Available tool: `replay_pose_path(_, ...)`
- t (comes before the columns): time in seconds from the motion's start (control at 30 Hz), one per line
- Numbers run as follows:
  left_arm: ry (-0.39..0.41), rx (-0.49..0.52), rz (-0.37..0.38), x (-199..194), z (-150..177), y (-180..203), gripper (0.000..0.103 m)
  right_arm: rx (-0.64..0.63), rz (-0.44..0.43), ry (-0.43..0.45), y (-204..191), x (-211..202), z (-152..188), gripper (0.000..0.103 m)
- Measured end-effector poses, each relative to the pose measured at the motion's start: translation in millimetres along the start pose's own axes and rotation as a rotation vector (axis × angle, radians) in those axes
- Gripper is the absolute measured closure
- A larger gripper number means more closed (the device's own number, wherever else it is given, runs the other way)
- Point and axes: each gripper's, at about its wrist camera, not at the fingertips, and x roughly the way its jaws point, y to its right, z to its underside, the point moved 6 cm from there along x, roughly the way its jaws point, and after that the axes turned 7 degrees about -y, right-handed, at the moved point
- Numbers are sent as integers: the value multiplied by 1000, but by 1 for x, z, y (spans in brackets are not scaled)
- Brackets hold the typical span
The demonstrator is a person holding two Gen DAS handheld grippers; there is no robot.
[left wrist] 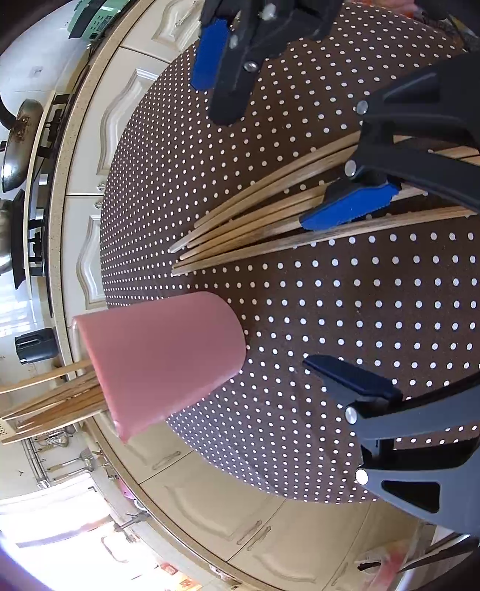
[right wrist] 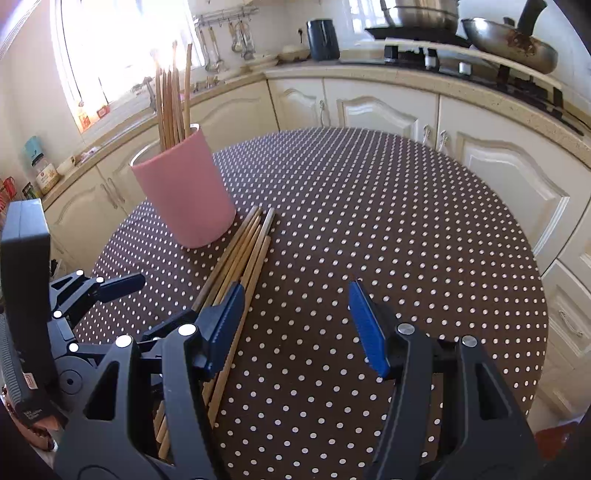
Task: Organize utensils
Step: 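Move both open tools back down to the chopstick pile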
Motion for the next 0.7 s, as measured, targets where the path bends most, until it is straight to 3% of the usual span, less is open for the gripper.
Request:
replay_pose_path(0.1, -17, 0, 35, 2, 3, -1, 38, -22, 5, -64, -3, 10, 1, 44)
replay_pose_path(0.17, -17, -5, 77, 0, 7, -1, 47, -42, 8, -109, -8, 18, 3, 44)
replay_pose_path(0.7, -19, -17, 124, 1, 22, -18, 48, -97, 76, -190, -25, 45, -1, 45)
